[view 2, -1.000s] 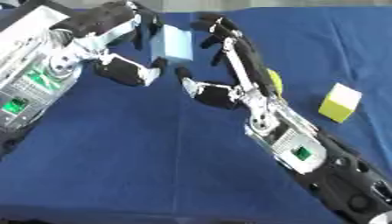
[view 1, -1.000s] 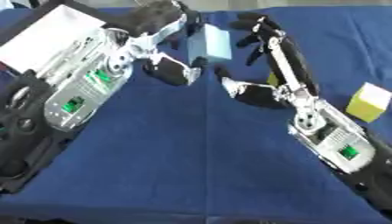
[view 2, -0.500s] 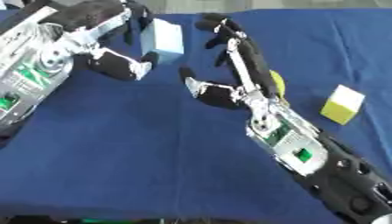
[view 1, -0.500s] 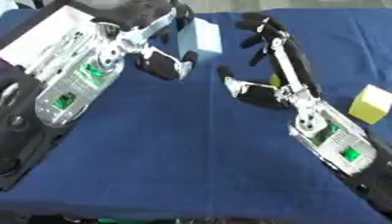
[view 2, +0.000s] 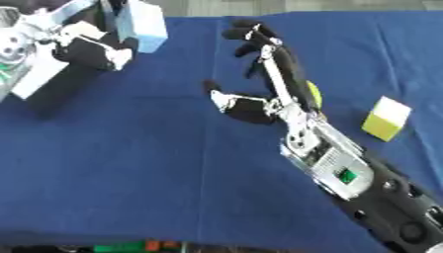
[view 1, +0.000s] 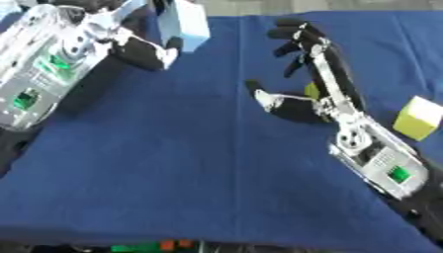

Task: Pick up the objects with one hand, pass them to the other hand, and then place them into the box on the other side of the table.

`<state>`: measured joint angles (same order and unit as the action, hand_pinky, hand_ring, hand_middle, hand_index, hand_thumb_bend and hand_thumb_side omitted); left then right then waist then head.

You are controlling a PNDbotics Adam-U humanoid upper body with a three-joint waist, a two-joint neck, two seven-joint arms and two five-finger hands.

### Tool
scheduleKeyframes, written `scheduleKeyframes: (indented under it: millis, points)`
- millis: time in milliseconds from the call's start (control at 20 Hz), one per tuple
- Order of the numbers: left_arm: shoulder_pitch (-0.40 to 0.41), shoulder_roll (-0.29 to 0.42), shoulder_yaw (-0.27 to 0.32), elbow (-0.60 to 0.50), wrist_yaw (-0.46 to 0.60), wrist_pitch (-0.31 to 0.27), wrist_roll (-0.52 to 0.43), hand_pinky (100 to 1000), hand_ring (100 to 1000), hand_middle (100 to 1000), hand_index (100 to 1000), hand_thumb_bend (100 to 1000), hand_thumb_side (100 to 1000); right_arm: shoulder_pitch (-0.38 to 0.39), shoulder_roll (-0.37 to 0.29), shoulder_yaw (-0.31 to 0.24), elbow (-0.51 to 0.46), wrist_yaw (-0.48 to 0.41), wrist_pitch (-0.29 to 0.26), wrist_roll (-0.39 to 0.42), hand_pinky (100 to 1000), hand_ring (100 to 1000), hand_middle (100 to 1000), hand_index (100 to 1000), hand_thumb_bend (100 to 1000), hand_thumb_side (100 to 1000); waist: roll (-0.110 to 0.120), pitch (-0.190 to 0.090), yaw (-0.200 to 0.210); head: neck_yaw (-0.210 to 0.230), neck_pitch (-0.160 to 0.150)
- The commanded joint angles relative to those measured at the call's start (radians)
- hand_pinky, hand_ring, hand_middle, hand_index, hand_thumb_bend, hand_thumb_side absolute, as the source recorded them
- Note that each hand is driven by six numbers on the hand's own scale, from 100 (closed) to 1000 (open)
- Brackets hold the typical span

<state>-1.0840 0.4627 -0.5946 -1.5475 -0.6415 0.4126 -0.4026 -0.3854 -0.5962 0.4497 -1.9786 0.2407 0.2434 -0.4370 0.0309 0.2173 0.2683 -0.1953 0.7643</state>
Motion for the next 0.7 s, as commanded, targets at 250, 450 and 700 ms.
scheduleKeyframes:
  millis: [250,450,700]
  points:
    - [0.02,0.088,0.081,-0.006,0.029,0.046,0.028,727,519,294,391,100,257,-0.001,-0.026,-0.024,-0.021,0.001,-0.015,0.001,440,670,844,772,459,134,-0.005,-0.02,-0.004,0.014,0.006]
    - [0.029,0.105,0.112,0.028,0.032,0.06,0.051,726,518,294,391,100,257,0.003,-0.025,-0.031,-0.021,-0.012,-0.015,-0.005,438,672,848,778,476,137,-0.009,-0.018,-0.01,0.026,0.005]
    - [0.043,0.138,0.136,0.054,0.03,0.061,0.075,726,519,295,391,100,257,0.002,-0.023,-0.047,-0.021,-0.021,-0.023,-0.023,441,674,850,778,477,131,-0.011,-0.012,-0.016,0.053,-0.023]
